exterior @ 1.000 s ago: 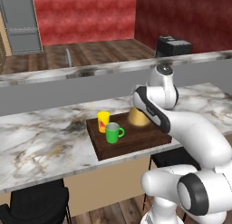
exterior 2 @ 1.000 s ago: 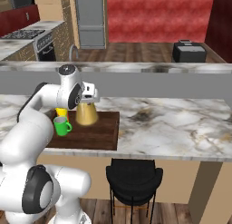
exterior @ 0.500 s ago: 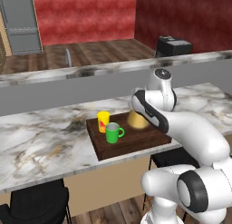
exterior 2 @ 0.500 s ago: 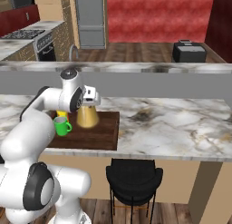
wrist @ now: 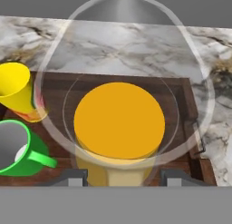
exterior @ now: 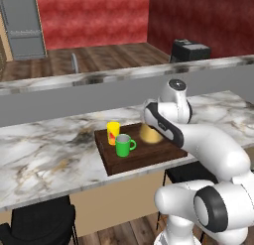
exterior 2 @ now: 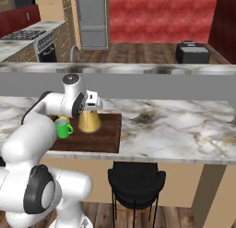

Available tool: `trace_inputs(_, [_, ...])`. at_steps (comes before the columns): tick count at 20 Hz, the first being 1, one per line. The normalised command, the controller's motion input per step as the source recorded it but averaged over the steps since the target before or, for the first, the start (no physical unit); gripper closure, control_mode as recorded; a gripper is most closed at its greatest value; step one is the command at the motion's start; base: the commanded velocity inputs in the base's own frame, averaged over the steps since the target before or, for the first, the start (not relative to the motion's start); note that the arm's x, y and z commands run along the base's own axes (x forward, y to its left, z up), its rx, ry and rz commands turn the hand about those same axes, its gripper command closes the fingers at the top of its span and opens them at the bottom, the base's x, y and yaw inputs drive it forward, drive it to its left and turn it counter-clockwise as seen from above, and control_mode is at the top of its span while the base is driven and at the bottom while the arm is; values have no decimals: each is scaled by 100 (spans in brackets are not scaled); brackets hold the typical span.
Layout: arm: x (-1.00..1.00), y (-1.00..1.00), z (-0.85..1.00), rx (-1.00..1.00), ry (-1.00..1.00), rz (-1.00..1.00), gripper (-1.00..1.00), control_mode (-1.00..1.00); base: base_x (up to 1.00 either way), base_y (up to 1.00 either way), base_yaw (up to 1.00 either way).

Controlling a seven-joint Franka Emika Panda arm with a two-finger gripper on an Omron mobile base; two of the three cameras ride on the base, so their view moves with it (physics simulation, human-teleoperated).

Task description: There is a tray on the dining counter. Grab the cup, mug, and pitcher and place them on the tray. The pitcher may be placed next to the tray if it cannot fit the tray.

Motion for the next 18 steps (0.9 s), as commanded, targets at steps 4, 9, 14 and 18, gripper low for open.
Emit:
trace_inputs(4, [4,0,-14,0,0,0,100,-100,0,0,0])
trace_inputs(9, [7,0,-16,0,0,0,100,-100,0,0,0])
trace_inputs(14, [6,0,-16,0,0,0,100,-100,0,0,0])
trace_inputs(18, [16,0,-6,0,0,0,100,-100,0,0,0])
